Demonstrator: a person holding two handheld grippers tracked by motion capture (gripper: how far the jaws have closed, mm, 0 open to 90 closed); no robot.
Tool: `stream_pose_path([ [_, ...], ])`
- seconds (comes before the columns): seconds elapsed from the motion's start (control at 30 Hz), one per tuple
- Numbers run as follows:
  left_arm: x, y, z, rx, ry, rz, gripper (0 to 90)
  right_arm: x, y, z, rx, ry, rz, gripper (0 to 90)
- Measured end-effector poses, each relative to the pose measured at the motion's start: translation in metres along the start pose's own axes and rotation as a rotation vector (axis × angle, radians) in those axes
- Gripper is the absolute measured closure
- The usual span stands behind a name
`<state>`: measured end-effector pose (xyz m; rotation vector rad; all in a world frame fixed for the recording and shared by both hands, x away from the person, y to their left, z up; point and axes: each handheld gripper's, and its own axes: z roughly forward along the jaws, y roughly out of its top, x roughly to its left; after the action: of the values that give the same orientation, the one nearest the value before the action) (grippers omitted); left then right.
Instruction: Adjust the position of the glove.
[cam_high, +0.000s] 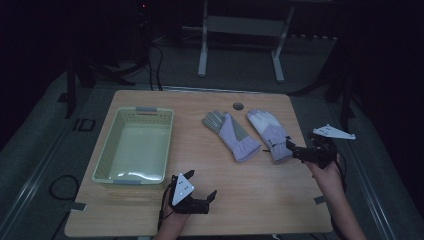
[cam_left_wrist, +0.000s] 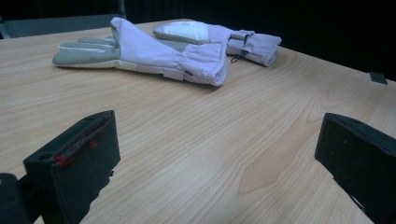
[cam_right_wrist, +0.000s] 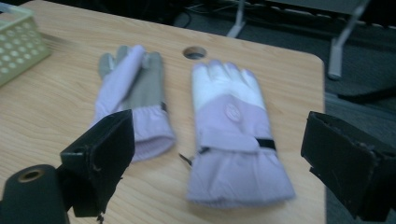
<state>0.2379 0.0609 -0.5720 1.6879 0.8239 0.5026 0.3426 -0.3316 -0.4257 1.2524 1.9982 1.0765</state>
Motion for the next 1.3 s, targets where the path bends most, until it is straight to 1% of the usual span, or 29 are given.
stream_pose_path([
  [0.07, 0.0, 0.0, 0.0, 0.0, 0.0, 0.0, 0.2, 0.002, 0.006, 0.005, 0.001, 0.04, 0.004, 9.9],
  [0.13, 0.0, 0.0, 0.0, 0.0, -0.001, 0.001, 0.2, 0.006, 0.012, 0.011, 0.02, 0.066, -0.001, 9.9],
  [0.27, 0.0, 0.0, 0.0, 0.0, -0.004, 0.0, 0.2, 0.014, 0.024, 0.024, 0.058, 0.103, -0.041, 9.9],
  [0.3, 0.0, 0.0, 0.0, 0.0, -0.005, -0.001, 0.2, 0.017, 0.027, 0.027, 0.062, 0.117, -0.062, 9.9],
  [0.4, 0.001, 0.0, 0.0, 0.0, -0.006, -0.004, 0.2, 0.026, 0.035, 0.038, 0.074, 0.132, -0.098, 9.9],
  [0.47, 0.001, 0.0, 0.0, -0.001, -0.007, -0.005, 0.2, 0.032, 0.039, 0.046, 0.076, 0.132, -0.117, 10.0],
  [0.5, 0.001, 0.0, 0.0, -0.001, -0.007, -0.005, 0.2, 0.034, 0.04, 0.05, 0.078, 0.135, -0.119, 13.8],
  [0.53, 0.001, 0.0, 0.0, -0.001, -0.008, -0.005, 0.2, 0.036, 0.042, 0.053, 0.074, 0.131, -0.116, 14.7],
  [0.57, 0.001, 0.0, 0.0, -0.002, -0.008, -0.006, 0.2, 0.037, 0.044, 0.057, 0.079, 0.142, -0.119, 19.2],
  [0.6, 0.001, 0.0, 0.0, -0.002, -0.009, -0.006, 0.2, 0.039, 0.045, 0.061, 0.083, 0.143, -0.127, 20.1],
  [0.63, 0.001, 0.0, 0.0, -0.002, -0.009, -0.007, 0.2, 0.041, 0.046, 0.065, 0.086, 0.132, -0.132, 22.5],
  [0.67, 0.001, 0.0, 0.0, -0.002, -0.01, -0.008, 0.2, 0.043, 0.047, 0.069, 0.095, 0.151, -0.133, 29.3],
  [0.7, 0.001, 0.0, 0.0, -0.001, -0.011, -0.008, 0.2, 0.044, 0.048, 0.074, 0.12, 0.174, -0.13, 29.5],
  [0.73, 0.001, 0.0, 0.0, -0.002, -0.011, -0.008, 0.2, 0.045, 0.049, 0.079, 0.133, 0.188, -0.123, 30.0],
  [0.77, 0.001, 0.0, 0.0, -0.002, -0.011, -0.008, 0.2, 0.047, 0.05, 0.083, 0.142, 0.198, -0.127, 30.4],
  [0.8, 0.001, 0.0, 0.0, -0.001, -0.012, -0.009, 0.2, 0.048, 0.05, 0.088, 0.148, 0.198, -0.134, 30.4],
  [0.87, 0.001, 0.0, 0.0, -0.002, -0.013, -0.009, 0.2, 0.049, 0.051, 0.099, 0.177, 0.203, -0.133, 30.6],
  [0.9, 0.001, 0.0, 0.0, -0.001, -0.013, -0.009, 0.2, 0.05, 0.052, 0.104, 0.194, 0.198, -0.127, 31.9],
  [0.97, 0.001, 0.0, 0.0, -0.001, -0.017, -0.014, 0.2, 0.05, 0.052, 0.115, 0.215, 0.203, -0.113, 32.4],
  [1.0, 0.002, 0.0, 0.0, -0.001, -0.017, -0.016, 0.2, 0.05, 0.052, 0.12, 0.229, 0.206, -0.112, 34.6],
  [1.03, 0.002, 0.0, 0.0, -0.001, -0.018, -0.017, 0.2, 0.05, 0.053, 0.126, 0.244, 0.211, -0.109, 35.0],
  [1.1, 0.002, 0.0, 0.0, -0.001, -0.018, -0.017, 0.2, 0.05, 0.052, 0.135, 0.26, 0.23, -0.102, 38.8],
  [1.17, 0.002, 0.0, 0.0, -0.002, -0.018, -0.017, 0.2, 0.052, 0.052, 0.143, 0.275, 0.227, -0.114, 38.7],
  [1.2, 0.001, 0.0, 0.0, -0.003, -0.018, -0.016, 0.2, 0.054, 0.051, 0.147, 0.282, 0.228, -0.124, 37.0],
  [1.23, 0.001, 0.0, 0.0, -0.003, -0.018, -0.016, 0.2, 0.055, 0.05, 0.151, 0.285, 0.228, -0.14, 37.7],
  [1.27, 0.002, 0.0, 0.0, -0.003, -0.019, -0.016, 0.2, 0.055, 0.049, 0.155, 0.291, 0.217, -0.151, 38.3],
  [1.3, 0.002, 0.0, 0.0, -0.003, -0.019, -0.016, 0.2, 0.056, 0.048, 0.159, 0.3, 0.217, -0.152, 40.1],
])
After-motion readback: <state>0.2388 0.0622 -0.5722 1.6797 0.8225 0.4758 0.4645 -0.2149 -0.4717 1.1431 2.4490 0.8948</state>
